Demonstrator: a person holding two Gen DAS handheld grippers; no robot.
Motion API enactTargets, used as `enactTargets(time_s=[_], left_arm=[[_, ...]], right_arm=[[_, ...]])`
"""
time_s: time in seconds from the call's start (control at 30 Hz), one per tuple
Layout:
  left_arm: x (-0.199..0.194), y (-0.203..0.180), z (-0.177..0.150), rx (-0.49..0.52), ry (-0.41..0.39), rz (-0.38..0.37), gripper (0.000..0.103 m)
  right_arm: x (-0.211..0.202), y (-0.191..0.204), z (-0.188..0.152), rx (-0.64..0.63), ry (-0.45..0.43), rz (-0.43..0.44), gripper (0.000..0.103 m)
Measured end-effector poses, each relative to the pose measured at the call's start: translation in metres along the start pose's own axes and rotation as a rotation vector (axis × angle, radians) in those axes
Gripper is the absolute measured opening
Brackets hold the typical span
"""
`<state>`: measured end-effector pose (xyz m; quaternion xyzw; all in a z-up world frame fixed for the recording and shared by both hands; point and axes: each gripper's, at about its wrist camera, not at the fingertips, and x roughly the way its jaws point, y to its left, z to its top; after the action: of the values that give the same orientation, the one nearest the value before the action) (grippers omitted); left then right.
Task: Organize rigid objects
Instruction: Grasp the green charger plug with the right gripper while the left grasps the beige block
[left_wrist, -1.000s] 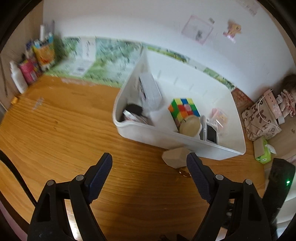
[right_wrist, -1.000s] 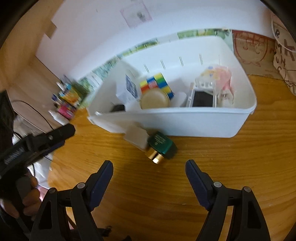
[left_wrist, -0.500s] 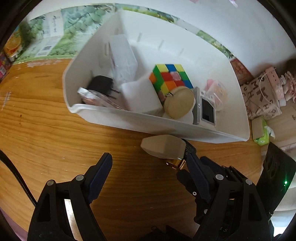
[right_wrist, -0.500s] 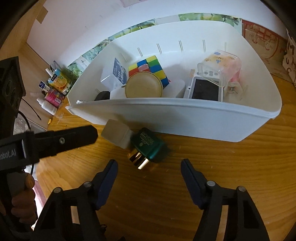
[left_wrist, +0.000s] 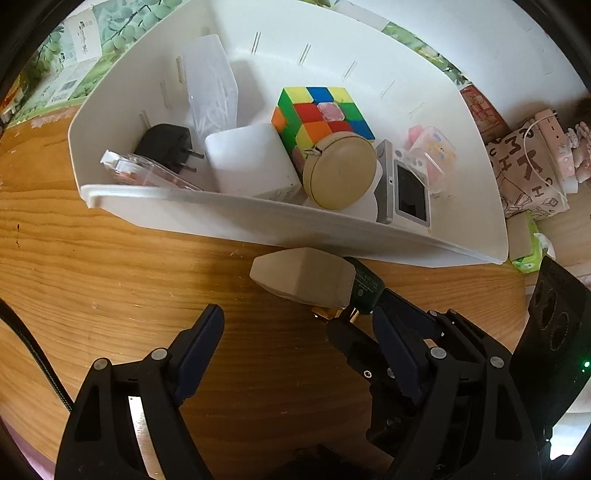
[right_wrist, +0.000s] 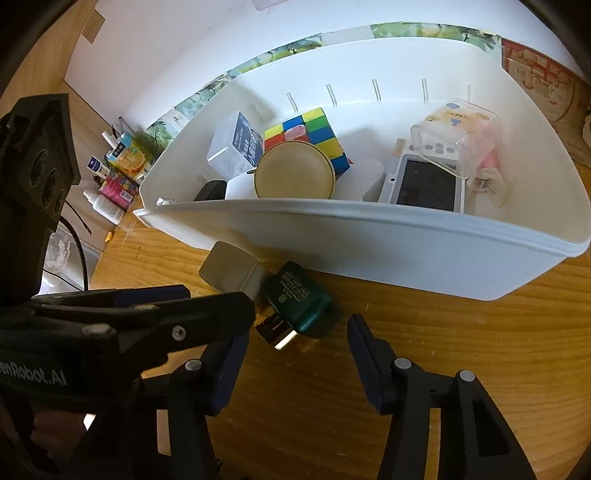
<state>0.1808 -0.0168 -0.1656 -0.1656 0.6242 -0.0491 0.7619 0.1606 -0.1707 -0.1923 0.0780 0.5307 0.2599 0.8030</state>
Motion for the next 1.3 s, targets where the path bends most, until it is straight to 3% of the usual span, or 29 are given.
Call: enactTargets(time_s=[0.6,0.9,1.3], left_arm=[[0.019,0.008,0.012,-0.059,0.030,-0.019,0.083],[0.018,0.014,0.026,-0.085,0.014,-0.084,0.067],[0.012,0.033,0.020,-0.154,-0.008,-0.094,0.066]], right_arm=[[0.010,-0.001,0.004,-0.044,0.010,0.032,0.050],[0.015,0.001,0.006,-0.089,0.006,0.014,0.050],[0.018,0.004,0.008,-0.128,0.003,-0.003,0.046]])
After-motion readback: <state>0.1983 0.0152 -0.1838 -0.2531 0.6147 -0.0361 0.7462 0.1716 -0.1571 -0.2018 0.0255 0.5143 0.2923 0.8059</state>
